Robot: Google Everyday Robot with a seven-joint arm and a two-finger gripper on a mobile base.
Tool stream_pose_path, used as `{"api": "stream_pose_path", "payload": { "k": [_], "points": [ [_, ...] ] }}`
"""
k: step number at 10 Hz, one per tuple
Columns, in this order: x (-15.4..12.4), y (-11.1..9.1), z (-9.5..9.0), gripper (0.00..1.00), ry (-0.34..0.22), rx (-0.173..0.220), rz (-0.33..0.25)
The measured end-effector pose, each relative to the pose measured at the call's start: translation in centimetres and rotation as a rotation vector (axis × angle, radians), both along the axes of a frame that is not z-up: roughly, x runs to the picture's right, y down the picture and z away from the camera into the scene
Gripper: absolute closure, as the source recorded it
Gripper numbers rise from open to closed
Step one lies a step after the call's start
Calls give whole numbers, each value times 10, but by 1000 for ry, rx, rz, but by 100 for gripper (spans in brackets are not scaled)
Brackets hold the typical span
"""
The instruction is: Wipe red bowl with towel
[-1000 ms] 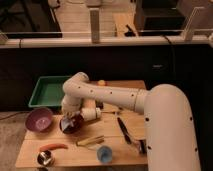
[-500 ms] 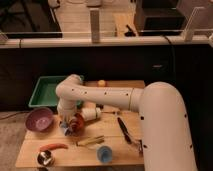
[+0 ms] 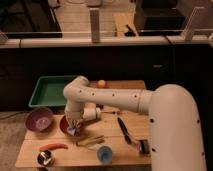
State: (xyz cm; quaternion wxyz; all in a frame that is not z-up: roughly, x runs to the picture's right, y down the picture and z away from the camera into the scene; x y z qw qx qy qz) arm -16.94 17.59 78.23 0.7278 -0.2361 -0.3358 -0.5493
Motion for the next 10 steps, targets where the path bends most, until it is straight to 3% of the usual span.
{"api": "stream_pose_path", "payload": {
  "k": [2, 5, 7, 10],
  "points": [
    [23, -12, 4, 100, 66, 45, 12],
    [18, -35, 20, 100, 96, 109, 28],
    [8, -42, 24, 100, 87, 129, 23],
    [-34, -47, 25, 100, 25, 147, -13]
  ]
}}
